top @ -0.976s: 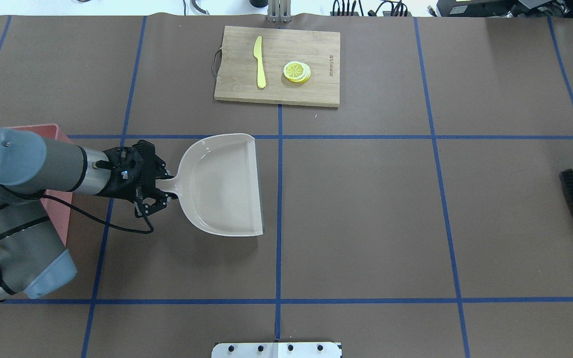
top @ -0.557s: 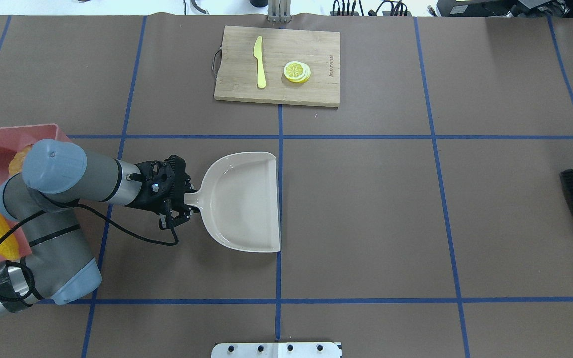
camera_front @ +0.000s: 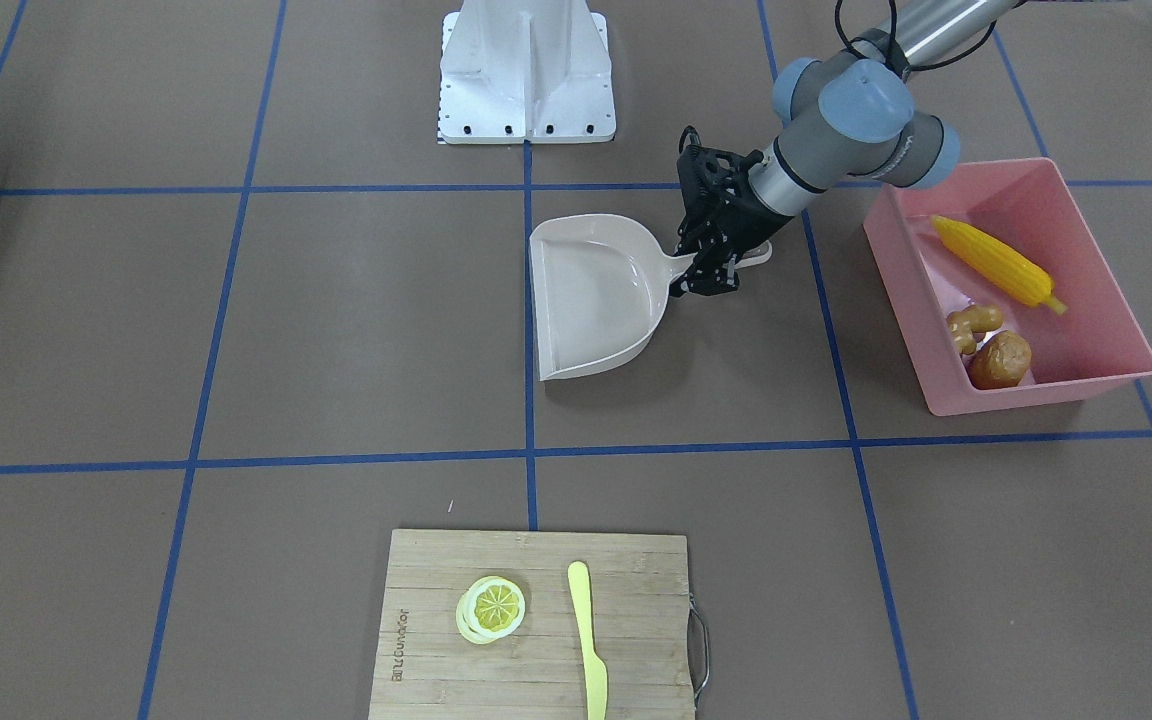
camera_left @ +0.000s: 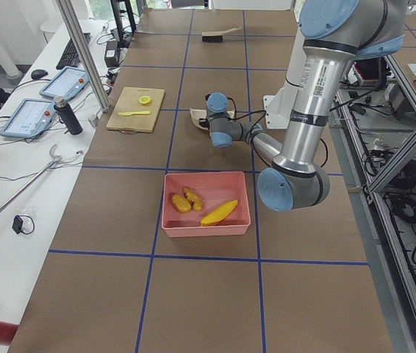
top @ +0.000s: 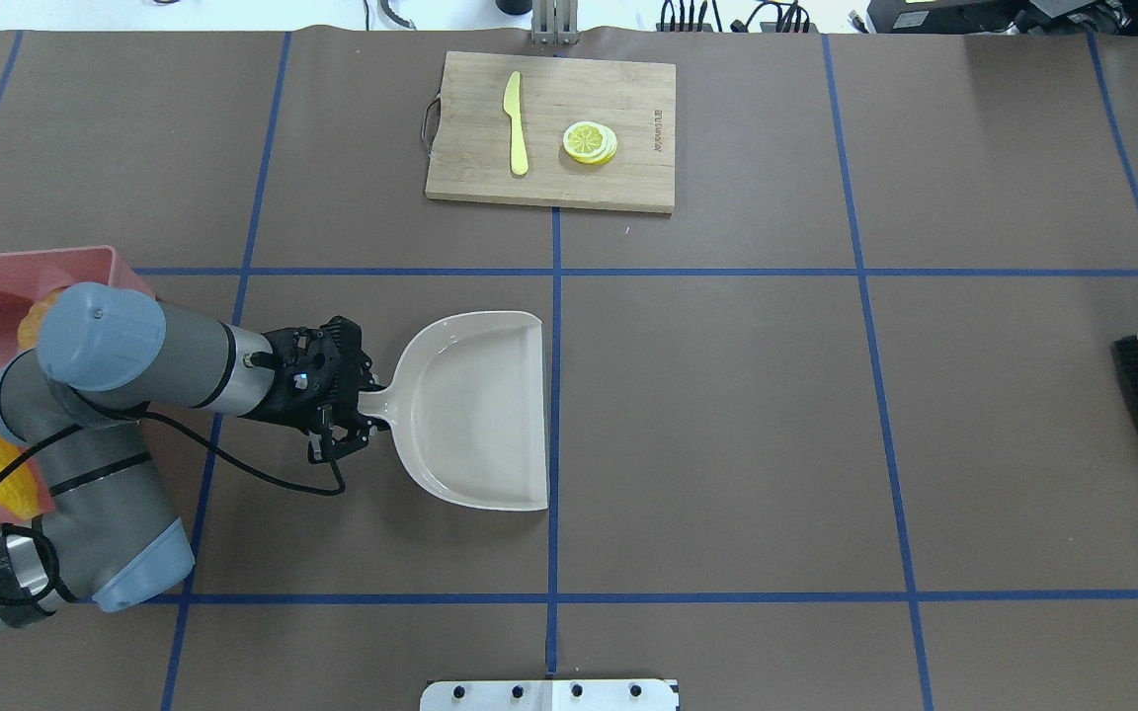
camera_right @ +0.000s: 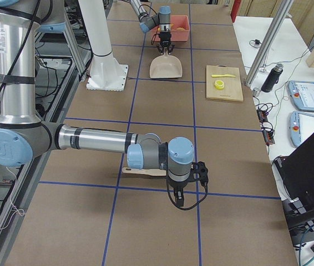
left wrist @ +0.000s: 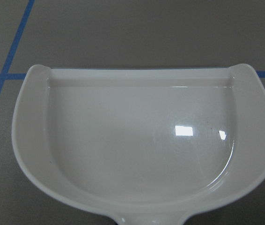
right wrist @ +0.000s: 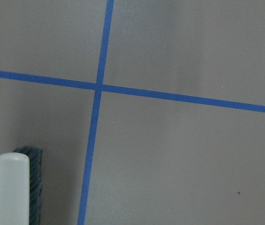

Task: Sweep and dump trash into bin

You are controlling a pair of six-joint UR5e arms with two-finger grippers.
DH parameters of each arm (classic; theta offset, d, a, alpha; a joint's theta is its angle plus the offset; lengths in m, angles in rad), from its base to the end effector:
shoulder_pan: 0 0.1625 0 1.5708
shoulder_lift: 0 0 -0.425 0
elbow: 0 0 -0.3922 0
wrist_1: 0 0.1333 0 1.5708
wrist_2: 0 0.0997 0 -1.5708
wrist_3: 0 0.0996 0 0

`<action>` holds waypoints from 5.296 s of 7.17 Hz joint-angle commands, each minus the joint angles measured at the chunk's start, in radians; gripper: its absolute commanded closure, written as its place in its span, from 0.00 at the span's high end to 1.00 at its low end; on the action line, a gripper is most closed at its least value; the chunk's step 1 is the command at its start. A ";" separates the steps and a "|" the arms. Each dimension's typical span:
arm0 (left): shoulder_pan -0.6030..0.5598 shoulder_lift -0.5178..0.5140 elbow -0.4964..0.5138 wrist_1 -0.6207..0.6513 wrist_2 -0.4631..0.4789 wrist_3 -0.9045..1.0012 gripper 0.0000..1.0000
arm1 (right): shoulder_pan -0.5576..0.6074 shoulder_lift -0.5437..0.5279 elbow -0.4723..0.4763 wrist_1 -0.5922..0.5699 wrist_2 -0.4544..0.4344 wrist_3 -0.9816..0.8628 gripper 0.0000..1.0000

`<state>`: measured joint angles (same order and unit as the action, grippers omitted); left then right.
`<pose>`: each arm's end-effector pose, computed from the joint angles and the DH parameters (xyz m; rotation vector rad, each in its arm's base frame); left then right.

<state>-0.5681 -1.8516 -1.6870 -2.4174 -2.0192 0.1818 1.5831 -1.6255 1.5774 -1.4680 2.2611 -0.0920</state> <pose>0.4543 -0.3969 0.3536 1.0464 0.9150 1.2825 0.0757 -0.4714 0.6770 0.0884 -0.6867 -0.0954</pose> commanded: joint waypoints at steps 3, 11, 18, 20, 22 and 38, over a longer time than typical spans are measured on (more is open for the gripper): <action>0.004 0.014 0.000 0.000 0.002 0.001 0.00 | -0.002 0.001 0.000 0.000 0.000 0.000 1.00; 0.016 -0.015 0.018 0.000 0.007 -0.010 0.61 | -0.003 0.007 0.000 0.000 0.000 0.000 1.00; 0.011 0.071 -0.166 0.001 0.013 -0.158 0.99 | -0.005 0.032 -0.022 -0.002 0.006 0.002 1.00; -0.021 0.049 -0.172 0.004 0.063 -0.247 0.99 | -0.003 0.030 -0.022 -0.002 0.008 0.002 1.00; -0.068 0.046 -0.171 0.011 0.160 -0.474 0.99 | -0.005 0.030 -0.022 -0.002 0.009 0.002 1.00; -1.120 0.541 -0.068 0.867 -0.294 0.011 0.99 | -0.083 0.035 0.171 -0.356 0.026 -0.022 1.00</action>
<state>-1.6099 -1.3569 -1.7655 -1.5766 -2.3071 0.1187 1.5003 -1.5780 1.7513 -1.8179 2.2927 -0.1117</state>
